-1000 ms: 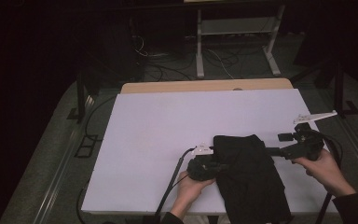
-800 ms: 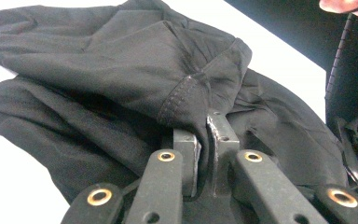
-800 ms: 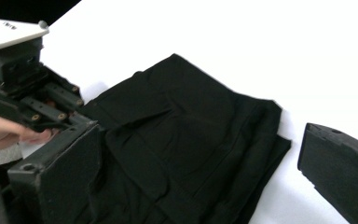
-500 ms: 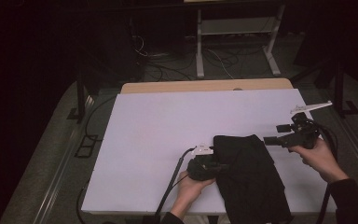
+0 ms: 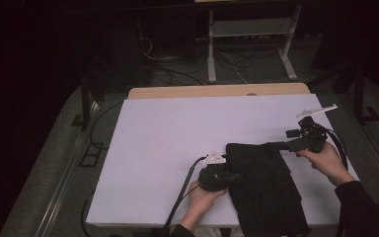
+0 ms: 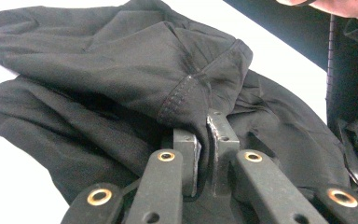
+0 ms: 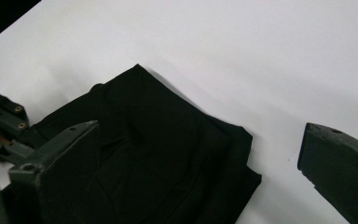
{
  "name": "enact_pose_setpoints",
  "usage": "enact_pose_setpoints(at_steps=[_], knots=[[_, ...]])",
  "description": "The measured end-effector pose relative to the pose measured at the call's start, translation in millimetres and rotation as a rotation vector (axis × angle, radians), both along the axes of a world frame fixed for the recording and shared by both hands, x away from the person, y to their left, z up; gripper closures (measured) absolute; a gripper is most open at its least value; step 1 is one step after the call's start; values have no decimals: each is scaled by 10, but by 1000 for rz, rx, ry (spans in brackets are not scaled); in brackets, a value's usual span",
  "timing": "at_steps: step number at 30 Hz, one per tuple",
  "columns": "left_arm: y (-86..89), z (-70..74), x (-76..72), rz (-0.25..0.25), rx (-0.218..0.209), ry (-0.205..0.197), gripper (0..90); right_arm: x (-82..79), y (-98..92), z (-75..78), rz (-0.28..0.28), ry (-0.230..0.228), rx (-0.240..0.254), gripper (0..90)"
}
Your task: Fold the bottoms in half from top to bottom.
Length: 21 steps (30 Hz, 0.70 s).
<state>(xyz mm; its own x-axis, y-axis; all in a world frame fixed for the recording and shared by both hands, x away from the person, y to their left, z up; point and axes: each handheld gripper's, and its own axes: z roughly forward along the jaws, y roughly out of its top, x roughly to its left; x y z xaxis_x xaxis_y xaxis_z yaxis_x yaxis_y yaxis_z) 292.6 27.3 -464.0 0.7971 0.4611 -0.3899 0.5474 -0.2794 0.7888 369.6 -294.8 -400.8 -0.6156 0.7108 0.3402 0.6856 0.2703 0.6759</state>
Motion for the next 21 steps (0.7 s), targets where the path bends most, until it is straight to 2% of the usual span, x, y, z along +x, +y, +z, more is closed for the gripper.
enact_pose_setpoints(at_steps=[9,21], knots=[[-3,-2,1,-2,1,-4,832,131,29,-125,-22,6,-2,0],[-4,0,5,-2,3,-4,831,265,120,-335,-25,61,-25,0]])
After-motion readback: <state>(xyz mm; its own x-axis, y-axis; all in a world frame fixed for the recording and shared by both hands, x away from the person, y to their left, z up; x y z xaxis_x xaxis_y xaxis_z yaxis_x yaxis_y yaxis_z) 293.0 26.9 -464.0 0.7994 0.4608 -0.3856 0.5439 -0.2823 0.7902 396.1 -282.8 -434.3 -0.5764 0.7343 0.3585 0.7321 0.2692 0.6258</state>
